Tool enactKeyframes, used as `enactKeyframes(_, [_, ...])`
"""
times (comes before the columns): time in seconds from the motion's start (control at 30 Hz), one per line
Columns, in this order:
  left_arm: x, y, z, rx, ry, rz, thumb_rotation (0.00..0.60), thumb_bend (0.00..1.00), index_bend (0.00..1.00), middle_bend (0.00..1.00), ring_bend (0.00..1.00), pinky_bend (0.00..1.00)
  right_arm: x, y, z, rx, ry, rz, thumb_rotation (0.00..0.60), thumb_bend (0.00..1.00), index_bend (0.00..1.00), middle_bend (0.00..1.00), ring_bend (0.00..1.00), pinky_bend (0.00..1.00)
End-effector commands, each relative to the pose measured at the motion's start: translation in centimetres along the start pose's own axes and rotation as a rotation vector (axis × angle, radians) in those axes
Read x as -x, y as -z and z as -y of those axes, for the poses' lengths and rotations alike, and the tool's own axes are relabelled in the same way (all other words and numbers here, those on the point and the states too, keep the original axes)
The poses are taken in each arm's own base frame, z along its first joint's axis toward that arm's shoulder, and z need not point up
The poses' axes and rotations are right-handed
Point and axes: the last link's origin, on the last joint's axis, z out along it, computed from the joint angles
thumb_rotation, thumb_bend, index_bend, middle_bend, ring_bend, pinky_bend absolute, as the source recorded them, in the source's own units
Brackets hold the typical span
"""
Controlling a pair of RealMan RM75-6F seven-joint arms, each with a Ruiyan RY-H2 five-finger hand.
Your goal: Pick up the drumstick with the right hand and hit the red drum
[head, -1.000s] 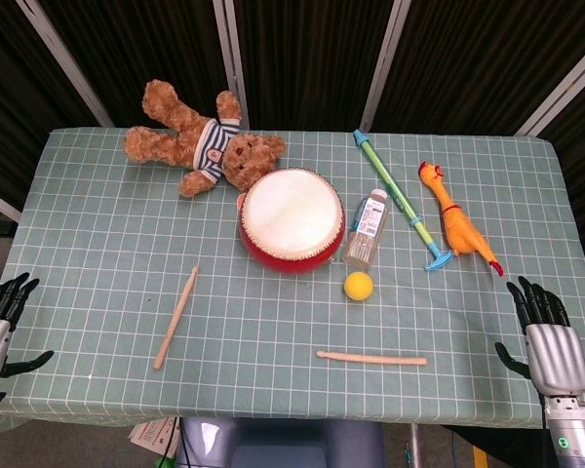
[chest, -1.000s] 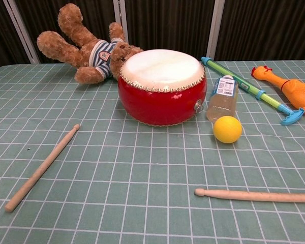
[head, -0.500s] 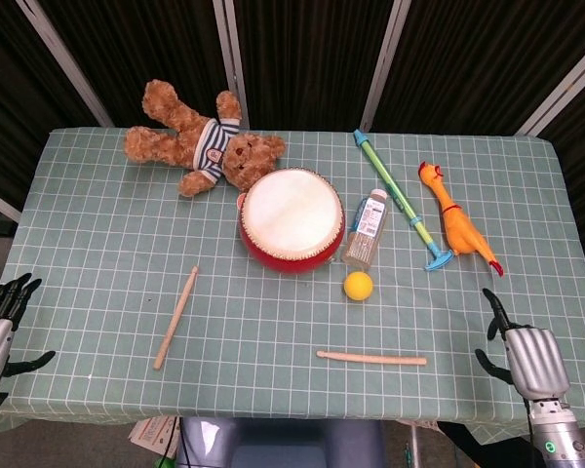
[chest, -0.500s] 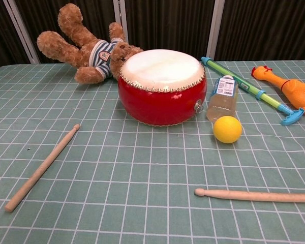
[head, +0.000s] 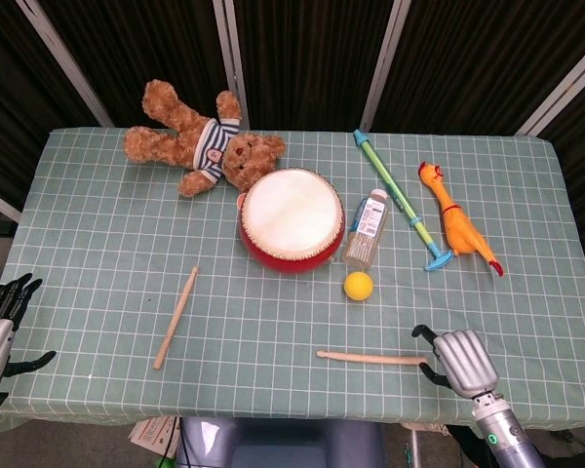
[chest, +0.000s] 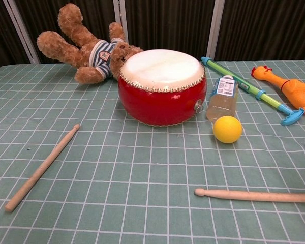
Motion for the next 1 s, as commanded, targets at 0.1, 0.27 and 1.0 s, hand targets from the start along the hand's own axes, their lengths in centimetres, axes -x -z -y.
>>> enactKeyframes(0.1, [0.0, 0.0, 0.0, 0.001, 0.001, 0.001, 0.6, 0.01, 0.0, 0.0, 0.0, 0.0, 1.9, -1.0, 1.5, -0.007, 0.027, 0.056, 0.6, 0.3, 0.39, 1.0, 1.0, 1.0])
enactKeyframes(0.27, [0.0, 0.0, 0.0, 0.001, 0.003, 0.004, 0.6, 0.01, 0.0, 0.0, 0.0, 0.0, 3.2, -1.5, 2.4, -0.005, 0.05, 0.097, 0.6, 0.3, 0.4, 1.0, 1.0, 1.0])
enactKeyframes(1.0, [0.0, 0.0, 0.0, -0.001, 0.007, 0.006, 0.6, 0.01, 0.0, 0.0, 0.0, 0.0, 5.8, -2.7, 1.4, 0.08, 0.112, 0.145, 0.6, 0.32, 0.46, 1.0, 1.0, 1.0])
